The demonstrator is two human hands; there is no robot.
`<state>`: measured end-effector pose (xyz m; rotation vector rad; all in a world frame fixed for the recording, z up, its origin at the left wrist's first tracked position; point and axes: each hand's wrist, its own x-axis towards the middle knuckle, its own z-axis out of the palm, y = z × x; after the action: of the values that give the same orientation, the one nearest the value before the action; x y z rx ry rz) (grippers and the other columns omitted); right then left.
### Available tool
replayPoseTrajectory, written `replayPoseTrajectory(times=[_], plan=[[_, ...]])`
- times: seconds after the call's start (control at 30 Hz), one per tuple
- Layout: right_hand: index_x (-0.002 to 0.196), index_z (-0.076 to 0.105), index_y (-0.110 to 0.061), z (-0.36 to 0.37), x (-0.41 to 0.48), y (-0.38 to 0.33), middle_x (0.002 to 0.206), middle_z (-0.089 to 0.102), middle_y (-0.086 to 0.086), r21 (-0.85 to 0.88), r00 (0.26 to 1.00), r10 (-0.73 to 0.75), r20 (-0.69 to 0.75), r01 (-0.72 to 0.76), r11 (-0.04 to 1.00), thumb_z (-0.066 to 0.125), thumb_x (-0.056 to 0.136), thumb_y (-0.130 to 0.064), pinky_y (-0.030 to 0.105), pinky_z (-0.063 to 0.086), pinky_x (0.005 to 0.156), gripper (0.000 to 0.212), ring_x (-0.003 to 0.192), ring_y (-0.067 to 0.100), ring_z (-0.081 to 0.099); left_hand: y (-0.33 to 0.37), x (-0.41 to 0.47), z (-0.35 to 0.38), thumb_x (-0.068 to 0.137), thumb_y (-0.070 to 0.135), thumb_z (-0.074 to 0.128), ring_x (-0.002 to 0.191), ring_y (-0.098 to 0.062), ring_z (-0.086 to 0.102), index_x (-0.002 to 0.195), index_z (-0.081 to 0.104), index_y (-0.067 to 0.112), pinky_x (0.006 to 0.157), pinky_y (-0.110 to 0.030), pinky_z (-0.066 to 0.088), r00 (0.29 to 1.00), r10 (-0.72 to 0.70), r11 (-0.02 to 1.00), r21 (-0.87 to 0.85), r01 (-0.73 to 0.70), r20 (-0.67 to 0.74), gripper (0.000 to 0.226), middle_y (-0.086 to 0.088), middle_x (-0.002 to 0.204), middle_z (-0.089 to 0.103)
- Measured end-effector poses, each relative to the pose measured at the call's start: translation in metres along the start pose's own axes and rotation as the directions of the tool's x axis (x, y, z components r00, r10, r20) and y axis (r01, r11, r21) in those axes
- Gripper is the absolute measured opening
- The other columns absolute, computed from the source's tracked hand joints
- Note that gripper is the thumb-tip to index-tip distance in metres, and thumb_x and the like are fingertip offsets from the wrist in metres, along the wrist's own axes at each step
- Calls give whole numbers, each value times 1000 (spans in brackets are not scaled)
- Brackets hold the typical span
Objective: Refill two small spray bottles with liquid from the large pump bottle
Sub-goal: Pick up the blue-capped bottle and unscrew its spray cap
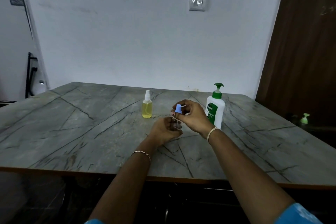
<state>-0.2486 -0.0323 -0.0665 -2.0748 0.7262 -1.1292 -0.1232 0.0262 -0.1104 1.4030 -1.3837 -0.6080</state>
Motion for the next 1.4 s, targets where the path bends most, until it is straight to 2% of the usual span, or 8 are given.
replayPoseTrajectory(times=[0.27,0.37,0.5,0.67,0.83,0.93,1.27,1.4], plan=[[93,70,-11,-13,11,-23,85,71,2,71,998,-23,-66,27,997,76,79,-17,13,46,64,16,70,3,61,4,0,2,75,-7,71,84,-17,61,104,62,0,88,-31,51,998,-67,994,-80,68,12,32,-5,85,65],[90,71,-10,-23,14,-28,88,71,6,80,996,-41,-83,48,996,77,78,-15,19,48,68,14,75,9,62,5,-3,0,73,-7,73,83,-18,58,103,61,2,94,-40,51,995,-98,988,-118,101,36,33,-4,84,63],[90,70,-6,-38,9,-34,89,70,8,163,984,-39,-172,67,984,76,79,-11,28,51,75,13,80,14,63,2,-7,-2,72,9,78,89,-16,62,109,62,1,90,-34,51,999,-32,998,44,33,-15,41,-2,93,64],[100,64,2,-53,-1,-38,84,65,2,330,961,32,-276,63,942,71,83,-5,15,46,57,20,64,2,58,7,-9,-4,69,-5,77,90,-23,61,102,61,-2,95,-48,49,998,-55,998,-28,56,34,37,-9,90,63],[85,65,-10,-53,-8,-31,77,64,5,445,955,116,-273,19,895,68,84,1,23,52,63,11,63,11,57,2,-17,-13,62,20,87,83,-12,68,106,64,9,83,-29,56,997,-17,988,150,29,-79,51,-2,96,71],[85,66,-12,-40,-8,-19,81,64,6,426,964,149,-218,-43,904,67,83,3,26,53,70,15,73,16,59,3,-24,-24,64,23,86,76,-3,64,109,63,12,69,-9,49,992,-10,977,211,37,-125,52,4,94,68],[91,68,-11,34,6,16,84,66,2,234,975,205,-85,-180,955,77,76,-3,37,54,79,19,83,20,62,-17,-28,-91,62,26,87,78,-4,64,105,64,11,75,-16,51,951,-84,949,267,167,-296,51,3,96,69],[88,68,-9,65,16,26,80,65,0,131,981,180,-74,-170,977,79,74,-7,21,48,69,17,78,15,60,-23,-22,-108,64,28,86,78,-3,62,110,63,12,78,-18,52,942,-68,932,316,178,-329,53,4,96,67]])
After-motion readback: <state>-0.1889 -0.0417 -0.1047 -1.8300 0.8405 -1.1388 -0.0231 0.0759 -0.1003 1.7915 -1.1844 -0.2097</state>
